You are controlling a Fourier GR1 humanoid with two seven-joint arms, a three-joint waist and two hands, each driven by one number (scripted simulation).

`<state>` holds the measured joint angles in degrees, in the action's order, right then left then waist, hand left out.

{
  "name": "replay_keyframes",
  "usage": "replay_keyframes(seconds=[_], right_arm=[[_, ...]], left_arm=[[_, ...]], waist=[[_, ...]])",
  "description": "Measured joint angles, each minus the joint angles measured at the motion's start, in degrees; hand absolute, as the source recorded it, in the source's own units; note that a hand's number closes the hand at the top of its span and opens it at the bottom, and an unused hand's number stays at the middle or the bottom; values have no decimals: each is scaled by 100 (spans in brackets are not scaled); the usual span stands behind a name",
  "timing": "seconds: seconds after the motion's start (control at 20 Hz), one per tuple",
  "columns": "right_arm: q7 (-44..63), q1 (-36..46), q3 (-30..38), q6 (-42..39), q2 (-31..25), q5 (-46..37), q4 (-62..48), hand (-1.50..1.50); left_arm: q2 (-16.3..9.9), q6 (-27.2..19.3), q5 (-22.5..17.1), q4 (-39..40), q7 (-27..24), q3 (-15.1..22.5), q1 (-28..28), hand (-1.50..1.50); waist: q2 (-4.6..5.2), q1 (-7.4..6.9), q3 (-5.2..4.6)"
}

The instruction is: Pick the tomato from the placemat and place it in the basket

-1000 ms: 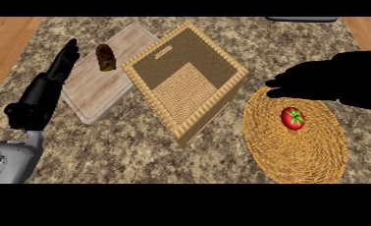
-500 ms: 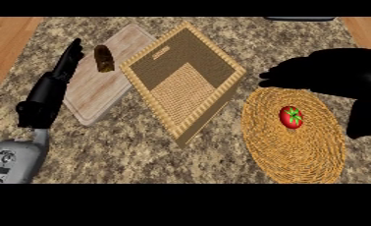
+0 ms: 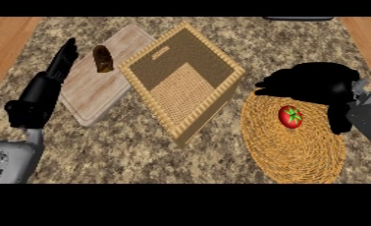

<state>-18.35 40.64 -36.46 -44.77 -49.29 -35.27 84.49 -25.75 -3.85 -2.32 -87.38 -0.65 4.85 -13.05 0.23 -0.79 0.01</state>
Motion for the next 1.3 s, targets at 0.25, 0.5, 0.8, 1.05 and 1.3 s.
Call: replay_keyframes(seconds=[0.25,0.5,0.8,1.05,1.3], right_arm=[[-426,-98,-293,554,274,-699,-730,-150],[-891,-118,-253,940,471,-1199,-1318,-150],[-1230,-291,-133,1367,877,-1676,-1815,-150],[-1489,-508,68,1703,1056,-2008,-2049,-150],[-1699,-564,325,1761,1210,-2259,-2257,-150]], left_arm=[[59,55,76,-160,50,-63,103,0],[165,121,195,-182,102,-130,116,0],[272,204,324,-209,112,-255,142,0],[337,344,353,-62,65,-415,78,0],[497,363,537,-8,-64,-438,122,0]], waist=[[-3,-13,1],[-9,14,1],[-15,32,-1],[-17,52,-2],[-20,56,-1]])
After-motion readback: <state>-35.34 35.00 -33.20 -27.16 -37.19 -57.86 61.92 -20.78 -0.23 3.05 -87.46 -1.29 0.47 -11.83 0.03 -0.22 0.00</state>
